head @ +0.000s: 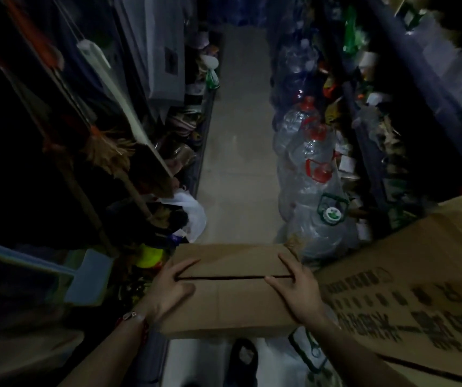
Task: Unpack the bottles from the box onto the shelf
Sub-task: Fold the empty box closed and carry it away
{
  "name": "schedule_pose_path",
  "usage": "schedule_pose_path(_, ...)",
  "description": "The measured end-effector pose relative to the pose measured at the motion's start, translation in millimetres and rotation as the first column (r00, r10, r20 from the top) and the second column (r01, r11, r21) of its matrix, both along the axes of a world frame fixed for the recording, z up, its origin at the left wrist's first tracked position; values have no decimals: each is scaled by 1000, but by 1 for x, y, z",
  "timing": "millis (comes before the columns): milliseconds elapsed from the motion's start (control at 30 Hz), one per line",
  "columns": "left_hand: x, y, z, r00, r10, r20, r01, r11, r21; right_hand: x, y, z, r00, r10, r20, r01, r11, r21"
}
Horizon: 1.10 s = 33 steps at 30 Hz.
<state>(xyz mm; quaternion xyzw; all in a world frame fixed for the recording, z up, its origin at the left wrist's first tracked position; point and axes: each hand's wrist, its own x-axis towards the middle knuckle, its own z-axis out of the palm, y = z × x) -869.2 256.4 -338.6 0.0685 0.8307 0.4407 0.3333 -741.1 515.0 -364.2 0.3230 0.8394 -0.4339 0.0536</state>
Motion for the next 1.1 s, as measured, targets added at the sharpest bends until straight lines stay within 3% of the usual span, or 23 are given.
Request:
schedule_pose_path(200,-30,-13,-75,999,-5,32,5,1000,0,-33,-12,-78,999,3,46,-3,1000,8)
schedule_pose_path(433,-64,-19,-206,994,-38,106,36,999,22,-46,-29,-205,995,-23,96,21,1000,23)
schedule_pose_path(800,-86,-23,-429,986,-128,103,132,991,-34,-59,-36,-407,990,-66,121,63,997,34)
schedule_pose_path(1100,-77,-30,-512,982,-187,-21,185,980,-78,-49,-47,-490,990,-81,116,77,996,39)
